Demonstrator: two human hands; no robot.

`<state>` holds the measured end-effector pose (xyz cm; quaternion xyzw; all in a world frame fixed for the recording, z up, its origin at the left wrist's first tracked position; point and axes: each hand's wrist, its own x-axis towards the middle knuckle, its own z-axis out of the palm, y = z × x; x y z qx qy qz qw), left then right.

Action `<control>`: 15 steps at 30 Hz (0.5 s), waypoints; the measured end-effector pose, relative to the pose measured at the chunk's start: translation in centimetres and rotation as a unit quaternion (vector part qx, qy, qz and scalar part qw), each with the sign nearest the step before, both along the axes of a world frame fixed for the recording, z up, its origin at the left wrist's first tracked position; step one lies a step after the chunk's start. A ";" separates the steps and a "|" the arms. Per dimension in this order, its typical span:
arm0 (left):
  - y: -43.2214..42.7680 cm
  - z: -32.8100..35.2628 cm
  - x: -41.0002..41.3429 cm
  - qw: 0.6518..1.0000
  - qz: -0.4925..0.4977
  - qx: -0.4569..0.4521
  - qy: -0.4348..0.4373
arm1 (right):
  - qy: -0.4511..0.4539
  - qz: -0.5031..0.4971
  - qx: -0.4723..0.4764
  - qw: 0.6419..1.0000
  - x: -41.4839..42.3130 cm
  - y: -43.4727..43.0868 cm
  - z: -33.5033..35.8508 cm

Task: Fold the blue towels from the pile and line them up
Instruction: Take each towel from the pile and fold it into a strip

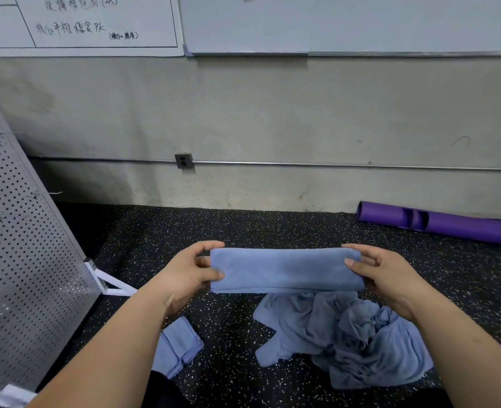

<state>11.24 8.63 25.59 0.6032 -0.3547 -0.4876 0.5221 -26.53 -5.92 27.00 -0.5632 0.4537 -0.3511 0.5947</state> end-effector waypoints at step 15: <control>-0.6 0.6 -1.8 0.999 0.040 0.030 -0.004 | 0.016 0.002 -0.060 0.998 1.3 1.3 1.2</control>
